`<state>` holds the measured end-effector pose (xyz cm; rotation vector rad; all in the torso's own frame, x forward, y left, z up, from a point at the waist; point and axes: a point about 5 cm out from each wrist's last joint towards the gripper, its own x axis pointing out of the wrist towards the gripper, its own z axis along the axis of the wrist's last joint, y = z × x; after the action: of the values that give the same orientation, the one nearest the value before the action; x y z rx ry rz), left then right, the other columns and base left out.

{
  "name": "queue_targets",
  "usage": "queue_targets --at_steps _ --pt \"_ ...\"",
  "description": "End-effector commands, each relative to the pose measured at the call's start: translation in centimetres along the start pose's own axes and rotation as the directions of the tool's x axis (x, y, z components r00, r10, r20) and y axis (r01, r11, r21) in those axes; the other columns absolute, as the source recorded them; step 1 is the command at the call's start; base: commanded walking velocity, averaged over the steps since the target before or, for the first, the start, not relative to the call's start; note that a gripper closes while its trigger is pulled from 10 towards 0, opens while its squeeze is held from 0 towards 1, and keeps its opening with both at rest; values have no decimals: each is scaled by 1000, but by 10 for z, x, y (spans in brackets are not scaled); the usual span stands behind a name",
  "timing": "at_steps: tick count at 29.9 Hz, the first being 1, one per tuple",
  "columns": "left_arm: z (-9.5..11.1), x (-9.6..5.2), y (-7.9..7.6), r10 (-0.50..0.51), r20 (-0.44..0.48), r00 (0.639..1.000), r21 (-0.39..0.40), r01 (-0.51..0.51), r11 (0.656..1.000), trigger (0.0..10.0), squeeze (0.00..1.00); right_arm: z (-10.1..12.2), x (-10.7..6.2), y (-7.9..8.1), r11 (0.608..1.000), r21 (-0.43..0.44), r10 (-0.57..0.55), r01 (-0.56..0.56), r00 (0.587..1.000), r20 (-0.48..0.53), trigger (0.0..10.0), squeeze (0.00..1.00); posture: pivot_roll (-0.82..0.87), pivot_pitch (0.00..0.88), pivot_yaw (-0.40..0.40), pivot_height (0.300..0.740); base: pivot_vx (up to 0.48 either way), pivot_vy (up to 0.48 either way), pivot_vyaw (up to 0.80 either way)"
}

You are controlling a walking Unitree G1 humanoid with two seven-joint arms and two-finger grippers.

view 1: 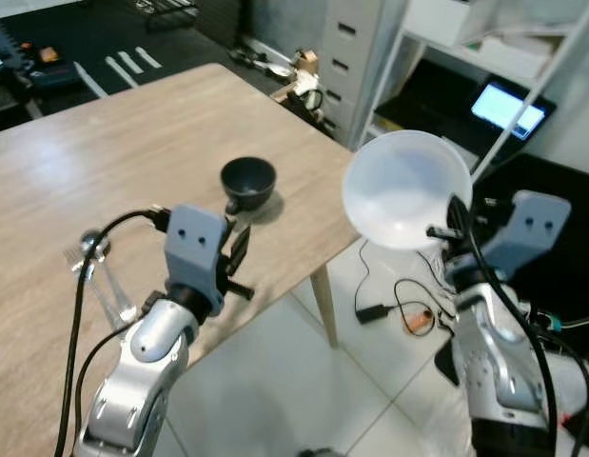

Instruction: Setting the table

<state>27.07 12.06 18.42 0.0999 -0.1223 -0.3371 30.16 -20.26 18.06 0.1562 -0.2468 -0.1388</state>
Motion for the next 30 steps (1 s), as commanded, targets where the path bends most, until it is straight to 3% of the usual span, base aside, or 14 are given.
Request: queue_targets --at_steps 1,10,30 --pt "-4 0 -6 -26 -10 1000 2 26 1000 10000 0 0 -3 -16 997 -42 -64 64 998 8 10000 0 11 69 60 740 0 0 -800" --pt "-9 2 -10 -49 -24 999 -3 49 999 10000 0 -13 -8 -33 985 -118 -127 123 992 -28 10000 0 1 70 60 740 0 0 -800" --pt "-11 4 -13 -60 -23 998 -7 59 998 10000 0 -18 -8 -35 984 -123 -133 127 990 -41 10000 0 -6 73 55 740 0 0 -800"
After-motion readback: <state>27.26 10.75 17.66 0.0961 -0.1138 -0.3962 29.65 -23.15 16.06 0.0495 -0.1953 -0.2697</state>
